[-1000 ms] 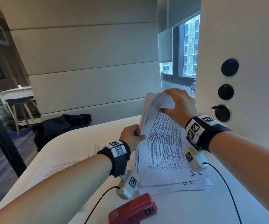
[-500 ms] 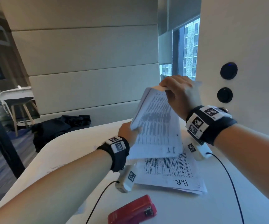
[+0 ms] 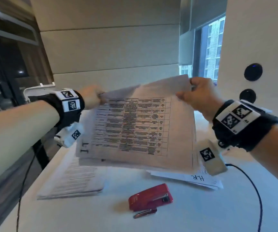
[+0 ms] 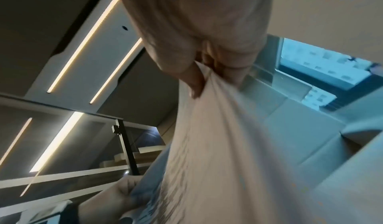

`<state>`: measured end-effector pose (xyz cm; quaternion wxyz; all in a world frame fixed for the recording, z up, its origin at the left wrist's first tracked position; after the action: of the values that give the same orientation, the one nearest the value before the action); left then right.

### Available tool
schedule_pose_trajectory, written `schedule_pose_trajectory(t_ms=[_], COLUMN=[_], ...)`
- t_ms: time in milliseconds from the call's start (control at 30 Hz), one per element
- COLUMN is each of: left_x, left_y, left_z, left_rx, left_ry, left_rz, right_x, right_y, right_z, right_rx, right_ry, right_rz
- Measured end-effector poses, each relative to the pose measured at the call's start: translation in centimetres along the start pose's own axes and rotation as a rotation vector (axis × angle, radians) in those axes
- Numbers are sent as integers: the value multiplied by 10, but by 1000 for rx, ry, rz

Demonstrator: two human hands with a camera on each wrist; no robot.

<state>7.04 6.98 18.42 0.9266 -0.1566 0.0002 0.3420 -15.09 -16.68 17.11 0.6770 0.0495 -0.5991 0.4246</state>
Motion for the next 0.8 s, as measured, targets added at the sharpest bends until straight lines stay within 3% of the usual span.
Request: schedule_pose_trajectory(t_ms=[67, 133, 300, 400, 533, 600, 700, 800], left_x=[12, 21, 53, 72, 82, 88, 89, 87], left_y=[20, 44, 98, 126, 155, 161, 164, 166], left_z=[-6, -17, -76, -118, -159, -171, -180, -186], left_rx=[150, 257, 446, 541, 637, 654, 665, 690], left_ry=[-150, -187, -134, -106, -124, -109, -108, -126], left_rz=[47, 61, 93, 134, 167, 189, 200, 204], right_x=[-20, -35, -69, -79, -81, -82, -86, -91], right_y=[26, 51, 104, 127, 165, 181, 191, 188], right_z=[-32, -58, -102, -122, -144, -147, -155, -152], right_rx=[216, 368, 547, 679, 1054, 1166, 1235, 1185], right_ry=[-86, -74, 132, 335, 679, 805, 925, 1009], right_rz=[-218, -329, -407, -334, -122, -87, 53, 130])
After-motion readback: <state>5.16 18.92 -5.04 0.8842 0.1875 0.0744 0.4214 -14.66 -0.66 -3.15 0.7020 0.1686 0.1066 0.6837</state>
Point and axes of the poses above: each hand's wrist, its own y-axis away from the middle knuckle, its own z-axis out of the back of the hand, x = y × z, the point moved 9 cm from there along -y, towards the middle knuckle, and after that the axes turned 4 degrees about -z, right-handed, at the moved point
